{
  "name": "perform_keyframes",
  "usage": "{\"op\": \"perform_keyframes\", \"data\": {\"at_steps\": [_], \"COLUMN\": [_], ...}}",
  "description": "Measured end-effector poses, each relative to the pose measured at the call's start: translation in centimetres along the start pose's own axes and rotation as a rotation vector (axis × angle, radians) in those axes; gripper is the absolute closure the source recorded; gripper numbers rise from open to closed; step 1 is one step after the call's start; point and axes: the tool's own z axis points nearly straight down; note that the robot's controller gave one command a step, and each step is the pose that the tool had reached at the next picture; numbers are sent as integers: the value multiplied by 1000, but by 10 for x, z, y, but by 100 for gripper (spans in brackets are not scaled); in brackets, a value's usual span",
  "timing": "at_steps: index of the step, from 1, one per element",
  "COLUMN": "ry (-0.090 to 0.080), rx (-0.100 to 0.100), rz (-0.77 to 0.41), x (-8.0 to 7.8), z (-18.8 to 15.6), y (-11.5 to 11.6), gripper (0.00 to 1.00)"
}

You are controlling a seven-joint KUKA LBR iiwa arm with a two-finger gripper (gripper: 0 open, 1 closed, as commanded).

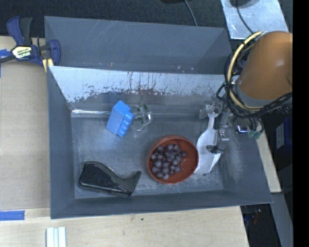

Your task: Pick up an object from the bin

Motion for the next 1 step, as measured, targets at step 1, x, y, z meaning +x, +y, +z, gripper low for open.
{"op": "perform_keyframes", "data": {"at_steps": [1], "ry": [0], "rx": [0], "rz": [0], "x": [0], "z": [0], "y": [0], "gripper": [0]}}
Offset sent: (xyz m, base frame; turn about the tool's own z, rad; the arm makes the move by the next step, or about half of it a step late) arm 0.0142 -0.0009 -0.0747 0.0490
